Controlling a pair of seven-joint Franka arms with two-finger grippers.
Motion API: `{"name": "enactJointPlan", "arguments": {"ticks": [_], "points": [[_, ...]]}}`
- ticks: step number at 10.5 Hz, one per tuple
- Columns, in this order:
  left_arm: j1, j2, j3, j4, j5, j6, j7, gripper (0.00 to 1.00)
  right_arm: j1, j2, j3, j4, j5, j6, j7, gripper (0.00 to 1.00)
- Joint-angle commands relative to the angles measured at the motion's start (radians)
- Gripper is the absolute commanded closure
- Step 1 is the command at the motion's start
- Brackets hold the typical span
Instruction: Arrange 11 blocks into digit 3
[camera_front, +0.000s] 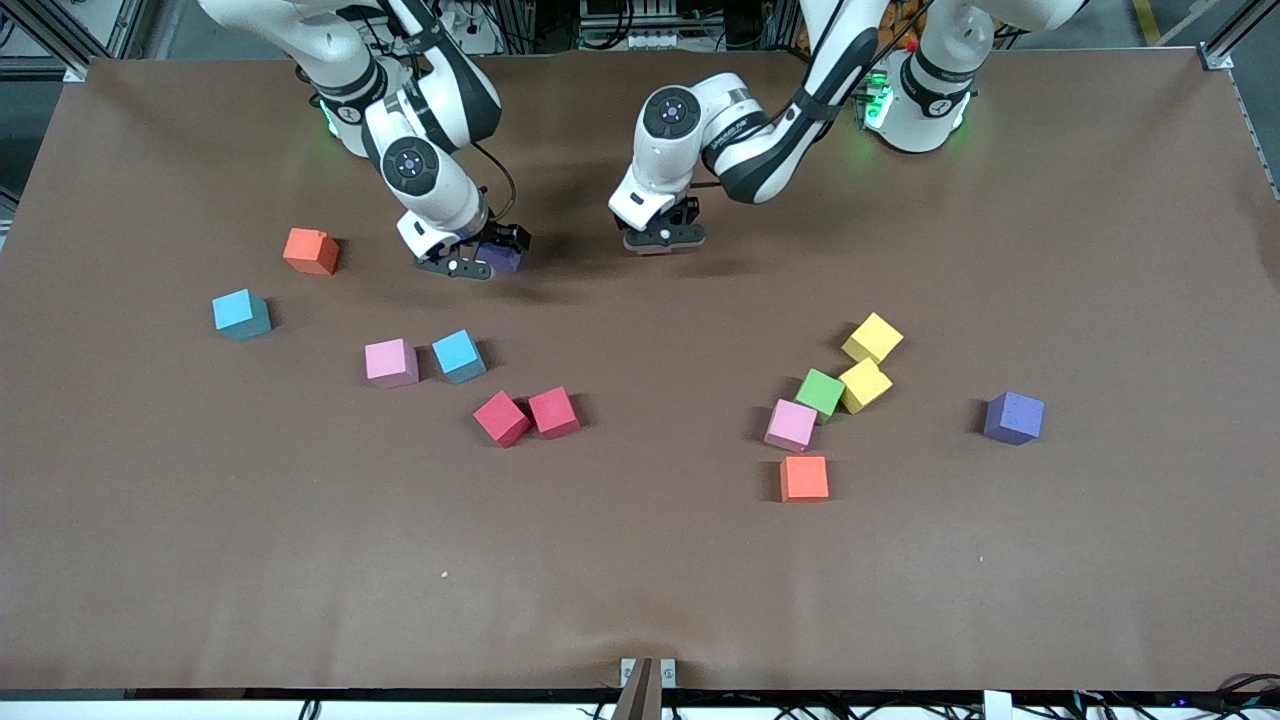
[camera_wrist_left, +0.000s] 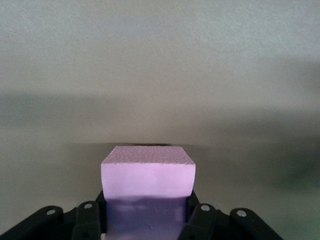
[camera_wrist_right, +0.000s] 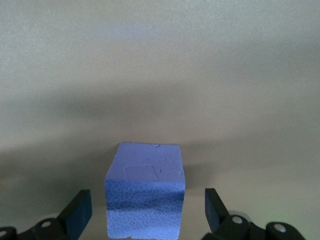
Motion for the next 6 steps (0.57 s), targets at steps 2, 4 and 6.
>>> {"name": "enactJointPlan", "arguments": {"ticks": [2, 4, 6], "points": [[-0.011, 0.004, 0.002, -0.017, 0.098, 0.030, -0.033, 1.00, -0.005, 0.021, 0.023, -0.031, 0.022, 0.064, 0.010, 0.05], [-0.009, 0.029, 0.002, -0.003, 0.118, 0.054, -0.049, 1.00, -0.005, 0.021, 0.023, -0.031, 0.022, 0.063, 0.007, 0.27], [-0.012, 0.052, 0.004, 0.023, 0.136, 0.061, -0.058, 1.00, -0.014, 0.013, 0.023, -0.024, 0.022, 0.048, 0.001, 0.45]]}}
